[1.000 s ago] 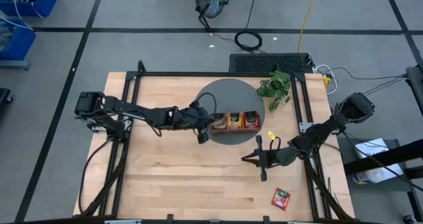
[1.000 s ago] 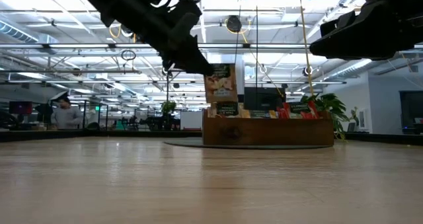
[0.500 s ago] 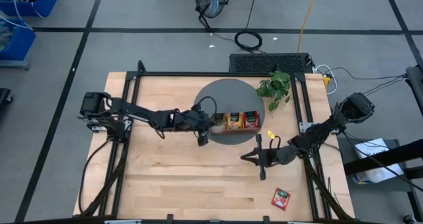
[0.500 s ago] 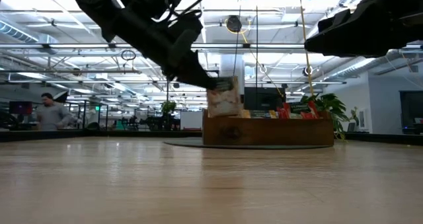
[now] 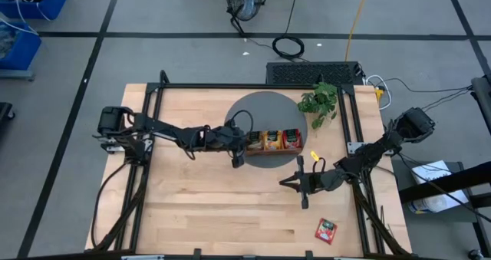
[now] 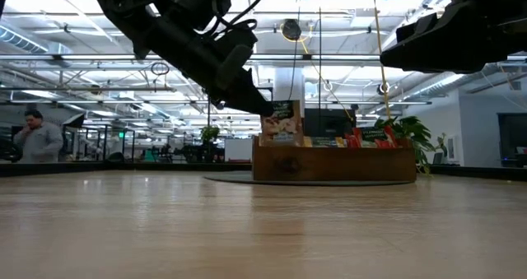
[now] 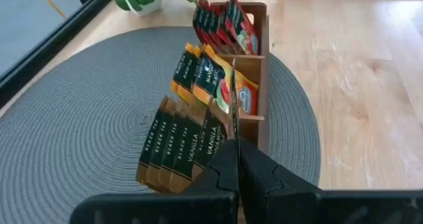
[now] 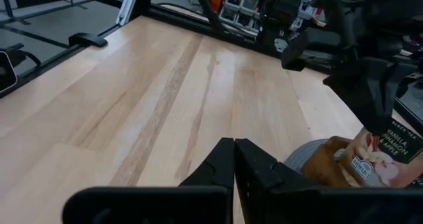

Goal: Pick & Place Tea
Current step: Put the brown tea bag into the left section of the wooden organiser

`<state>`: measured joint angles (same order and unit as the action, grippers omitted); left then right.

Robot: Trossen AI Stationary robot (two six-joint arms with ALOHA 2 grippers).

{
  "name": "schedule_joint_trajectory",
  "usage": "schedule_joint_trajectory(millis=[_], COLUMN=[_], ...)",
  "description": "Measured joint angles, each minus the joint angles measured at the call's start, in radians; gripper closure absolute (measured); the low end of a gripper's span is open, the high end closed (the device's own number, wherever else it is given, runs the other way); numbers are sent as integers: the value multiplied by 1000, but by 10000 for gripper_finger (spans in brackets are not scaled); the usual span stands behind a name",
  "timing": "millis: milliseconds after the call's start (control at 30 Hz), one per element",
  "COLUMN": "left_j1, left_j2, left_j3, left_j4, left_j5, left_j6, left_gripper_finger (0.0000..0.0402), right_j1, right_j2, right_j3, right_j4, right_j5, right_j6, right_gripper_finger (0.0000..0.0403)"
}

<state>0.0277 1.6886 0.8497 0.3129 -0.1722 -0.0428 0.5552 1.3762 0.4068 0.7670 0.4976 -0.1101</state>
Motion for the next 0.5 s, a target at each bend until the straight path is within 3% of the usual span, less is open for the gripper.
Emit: schedule_joint_trajectory(millis=[500], left_j1=[-4], left_j2=[72], left_j3=[0], left_j4=[1], left_j5=[16], left_j6=[-12], left_gripper_finger=[400], right_j1=[-4], right_j2=[0], right_j3=[0], right_j4=[22], right_j5=[-1], right_j6=[1], right_gripper_finger=[402])
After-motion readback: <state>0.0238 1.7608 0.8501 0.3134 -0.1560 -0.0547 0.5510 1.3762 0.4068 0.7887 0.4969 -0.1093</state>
